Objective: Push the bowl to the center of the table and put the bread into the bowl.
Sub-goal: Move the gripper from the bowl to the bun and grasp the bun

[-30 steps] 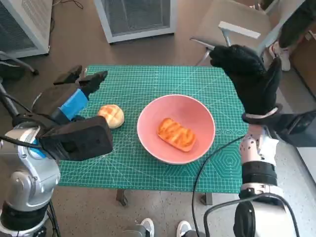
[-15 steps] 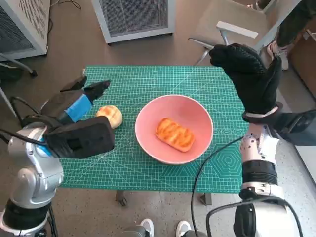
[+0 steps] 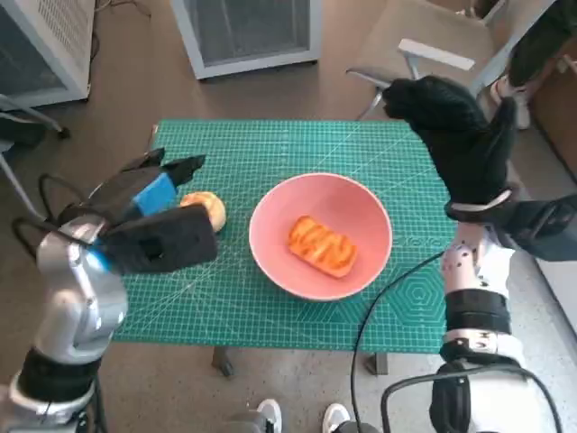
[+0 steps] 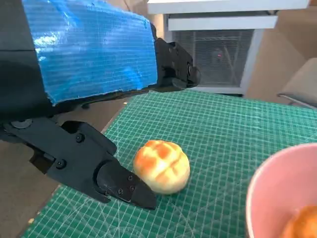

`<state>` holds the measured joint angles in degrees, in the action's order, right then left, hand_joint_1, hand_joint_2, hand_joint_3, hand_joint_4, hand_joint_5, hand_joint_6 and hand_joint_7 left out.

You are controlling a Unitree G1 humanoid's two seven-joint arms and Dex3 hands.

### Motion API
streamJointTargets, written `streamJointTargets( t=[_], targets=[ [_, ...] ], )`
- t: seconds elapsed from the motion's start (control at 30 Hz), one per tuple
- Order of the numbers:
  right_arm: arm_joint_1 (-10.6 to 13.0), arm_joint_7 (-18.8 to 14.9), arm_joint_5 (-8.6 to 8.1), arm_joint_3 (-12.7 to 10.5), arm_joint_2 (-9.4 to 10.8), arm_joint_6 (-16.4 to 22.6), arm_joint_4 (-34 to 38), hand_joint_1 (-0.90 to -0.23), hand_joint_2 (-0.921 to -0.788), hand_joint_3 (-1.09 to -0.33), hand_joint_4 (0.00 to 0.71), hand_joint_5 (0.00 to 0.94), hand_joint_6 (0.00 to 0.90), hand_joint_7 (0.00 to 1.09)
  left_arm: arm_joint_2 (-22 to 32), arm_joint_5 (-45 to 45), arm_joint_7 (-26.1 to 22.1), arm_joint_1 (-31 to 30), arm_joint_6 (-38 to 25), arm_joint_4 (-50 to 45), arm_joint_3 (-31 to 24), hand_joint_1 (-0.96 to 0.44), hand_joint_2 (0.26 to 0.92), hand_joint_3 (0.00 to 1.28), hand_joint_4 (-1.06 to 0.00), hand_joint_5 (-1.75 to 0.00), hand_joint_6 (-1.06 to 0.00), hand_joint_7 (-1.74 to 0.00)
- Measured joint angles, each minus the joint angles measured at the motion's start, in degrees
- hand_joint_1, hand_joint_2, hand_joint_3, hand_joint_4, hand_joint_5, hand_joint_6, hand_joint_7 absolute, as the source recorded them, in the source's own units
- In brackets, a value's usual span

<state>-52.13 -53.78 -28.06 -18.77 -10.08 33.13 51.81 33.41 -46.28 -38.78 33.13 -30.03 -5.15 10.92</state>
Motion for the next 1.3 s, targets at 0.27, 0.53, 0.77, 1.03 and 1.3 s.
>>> streamJointTargets(
  t=[0.27,0.53,0.77,1.03,1.3],
  targets=[
    [-0.26,0.0,0.01,-0.26,-0.11,-0.72,0.01,-0.638,-0.921,-0.493,0.209,0.002,0.194,0.31,-3.22,0.54,6.75,4.46,3.05,13.3,3.19,-0.27,0.721,0.0,-0.06,0.0,-0.24,-0.01],
    [-0.23,0.15,-0.1,-0.67,-0.4,-0.74,-0.09,-0.635,-0.921,-0.485,0.222,0.007,0.21,0.31,-5.88,0.31,12.2,10.09,5.7,25.55,6.98,-0.28,0.72,0.0,-0.06,0.0,-0.24,0.0],
    [-0.13,0.65,0.2,-0.72,-0.47,0.16,-0.29,-0.633,-0.921,-0.486,0.229,0.009,0.216,0.3,-6.95,0.26,15.34,13.4,7.91,33.42,9.25,-0.28,0.72,0.0,-0.06,0.0,-0.25,-0.01],
    [0.08,1.01,0.23,-1.06,-0.6,1.69,-0.15,-0.62,-0.921,-0.491,0.236,0.003,0.249,0.24,-7.82,1.55,17.86,15.58,9.98,41.03,10.06,-0.23,0.713,0.0,-0.1,-0.01,-0.3,-0.03],
    [0.15,0.95,0.16,-1.22,-0.65,2.17,0.05,-0.624,-0.921,-0.493,0.239,0.003,0.261,0.22,-9.24,2.41,18.77,18.0,10.98,48.59,11.24,-0.16,0.731,0.01,-0.15,-0.02,-0.37,-0.04]
  ],
)
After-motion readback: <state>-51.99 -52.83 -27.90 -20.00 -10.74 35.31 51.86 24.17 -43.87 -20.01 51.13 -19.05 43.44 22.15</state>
